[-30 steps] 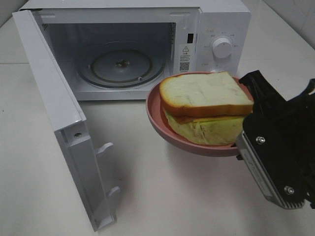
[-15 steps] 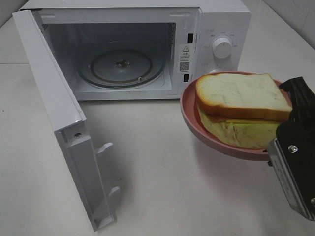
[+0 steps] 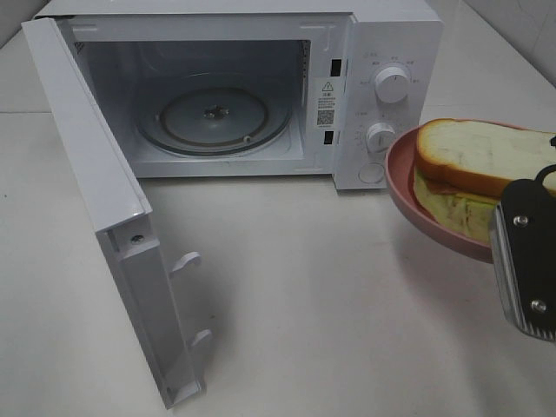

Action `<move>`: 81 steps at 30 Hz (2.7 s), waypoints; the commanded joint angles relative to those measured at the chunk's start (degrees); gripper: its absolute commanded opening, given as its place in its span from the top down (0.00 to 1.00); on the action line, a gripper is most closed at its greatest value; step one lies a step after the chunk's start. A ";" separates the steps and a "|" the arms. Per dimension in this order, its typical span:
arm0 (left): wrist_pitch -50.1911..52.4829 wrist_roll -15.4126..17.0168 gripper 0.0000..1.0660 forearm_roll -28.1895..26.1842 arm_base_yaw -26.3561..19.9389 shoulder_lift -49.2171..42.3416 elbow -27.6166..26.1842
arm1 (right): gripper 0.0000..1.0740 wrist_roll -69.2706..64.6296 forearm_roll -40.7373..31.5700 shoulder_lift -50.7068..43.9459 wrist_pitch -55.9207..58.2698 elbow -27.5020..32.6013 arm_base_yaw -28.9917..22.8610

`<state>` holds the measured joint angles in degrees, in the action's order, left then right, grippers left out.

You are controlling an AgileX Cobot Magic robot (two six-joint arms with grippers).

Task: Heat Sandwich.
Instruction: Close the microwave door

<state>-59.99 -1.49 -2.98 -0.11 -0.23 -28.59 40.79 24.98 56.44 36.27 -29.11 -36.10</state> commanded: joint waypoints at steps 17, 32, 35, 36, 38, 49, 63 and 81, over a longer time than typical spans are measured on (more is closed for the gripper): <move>0.57 -0.11 0.08 -0.06 0.23 -1.60 0.34 | 1.00 -33.69 12.89 0.46 9.45 -0.11 -0.23; 0.57 -0.11 0.08 -0.06 0.23 -1.60 0.34 | 1.00 -53.92 16.84 15.70 10.49 -4.93 -0.11; 0.57 -0.11 0.08 -0.06 0.23 -1.60 0.34 | 1.00 -56.26 16.84 18.11 10.49 -6.30 -0.11; 0.57 -0.11 0.08 -0.06 0.23 -1.60 0.34 | 1.00 -57.30 16.84 19.19 10.66 -6.88 -0.11; 0.57 -0.11 0.08 -0.06 0.23 -1.60 0.34 | 1.00 -59.59 16.96 21.14 11.34 -8.25 -0.11; 0.57 -0.11 0.08 -0.06 0.23 -1.60 0.34 | 1.00 -71.16 18.51 29.05 14.90 -13.29 3.55; 0.57 -0.11 0.08 -0.06 0.23 -1.60 0.34 | 0.99 -71.51 19.60 32.77 14.61 -13.29 14.27; 0.57 -0.11 0.08 -0.06 0.23 -1.60 0.34 | 0.99 -78.50 24.35 39.88 8.31 -13.29 23.32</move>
<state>-59.99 -1.49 -2.98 -0.11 -0.23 -28.59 -35.47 46.12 95.45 44.58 -42.06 -13.46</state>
